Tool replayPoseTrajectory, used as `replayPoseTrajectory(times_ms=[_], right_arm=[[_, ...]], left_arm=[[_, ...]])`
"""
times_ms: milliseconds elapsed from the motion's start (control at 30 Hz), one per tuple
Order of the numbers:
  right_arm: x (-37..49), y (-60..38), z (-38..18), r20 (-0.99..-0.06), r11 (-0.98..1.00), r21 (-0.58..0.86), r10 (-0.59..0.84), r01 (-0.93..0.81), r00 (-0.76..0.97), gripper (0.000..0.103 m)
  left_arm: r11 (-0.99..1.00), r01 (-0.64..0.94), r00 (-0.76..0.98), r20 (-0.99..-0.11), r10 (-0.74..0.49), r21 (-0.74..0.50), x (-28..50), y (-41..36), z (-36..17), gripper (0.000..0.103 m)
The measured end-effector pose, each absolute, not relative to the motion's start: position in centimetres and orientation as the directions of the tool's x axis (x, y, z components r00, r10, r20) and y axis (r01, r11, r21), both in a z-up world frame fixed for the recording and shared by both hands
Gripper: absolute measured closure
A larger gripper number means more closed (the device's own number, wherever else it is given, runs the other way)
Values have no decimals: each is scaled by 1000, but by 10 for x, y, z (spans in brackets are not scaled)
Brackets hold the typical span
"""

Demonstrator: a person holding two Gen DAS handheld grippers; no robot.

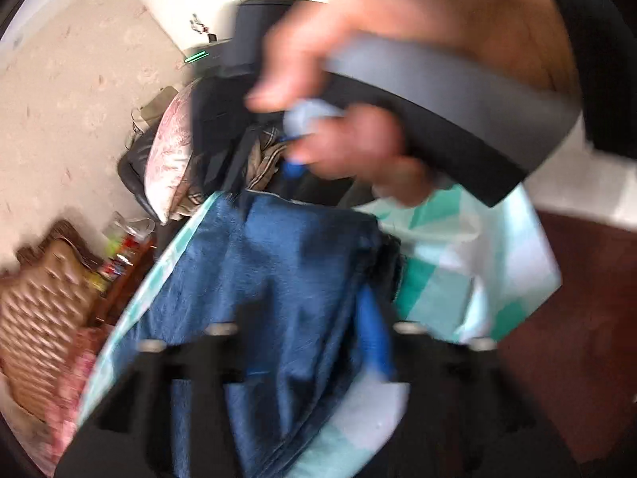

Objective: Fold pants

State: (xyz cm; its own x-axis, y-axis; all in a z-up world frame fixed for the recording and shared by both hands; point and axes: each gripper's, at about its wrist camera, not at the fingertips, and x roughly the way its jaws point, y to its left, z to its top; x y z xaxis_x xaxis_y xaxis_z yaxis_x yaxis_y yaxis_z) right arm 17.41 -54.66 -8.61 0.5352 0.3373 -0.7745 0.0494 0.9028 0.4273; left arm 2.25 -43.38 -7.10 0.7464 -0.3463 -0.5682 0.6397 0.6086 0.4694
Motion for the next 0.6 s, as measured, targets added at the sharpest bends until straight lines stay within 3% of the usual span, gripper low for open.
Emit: replayPoseTrajectory(times_ms=[100,167,233,267,433,533,600], right_arm=[[140,-570,-57,-740,912,386,216,139,637,55],[109,-559,-36,-708,933,325,130,157,694,57],[84,-533,-25,-678,952,272,87,139,730,57],[75,-518,-24,-663,963,232,54,136,746,57],[72,-452,-58,-682,989,47,-73,143,727,61],[80,-448,-92,-745,981,-26,-148,192,651,68],[82,-451,-105,-759,978,-7,-141,208,636,67]], left_arm=[[671,687,689,-541,-482,278,24,-378,-25,43],[743,656,684,-521,-511,132,54,-344,3,49],[803,596,685,-528,-502,10,108,-319,19,66],[801,599,671,-539,-509,-11,130,-320,24,68],[652,735,396,-664,-634,-184,235,-374,0,73],[672,717,324,-765,-556,-184,249,-418,-42,79],[695,692,326,-775,-542,-194,256,-424,-61,70]])
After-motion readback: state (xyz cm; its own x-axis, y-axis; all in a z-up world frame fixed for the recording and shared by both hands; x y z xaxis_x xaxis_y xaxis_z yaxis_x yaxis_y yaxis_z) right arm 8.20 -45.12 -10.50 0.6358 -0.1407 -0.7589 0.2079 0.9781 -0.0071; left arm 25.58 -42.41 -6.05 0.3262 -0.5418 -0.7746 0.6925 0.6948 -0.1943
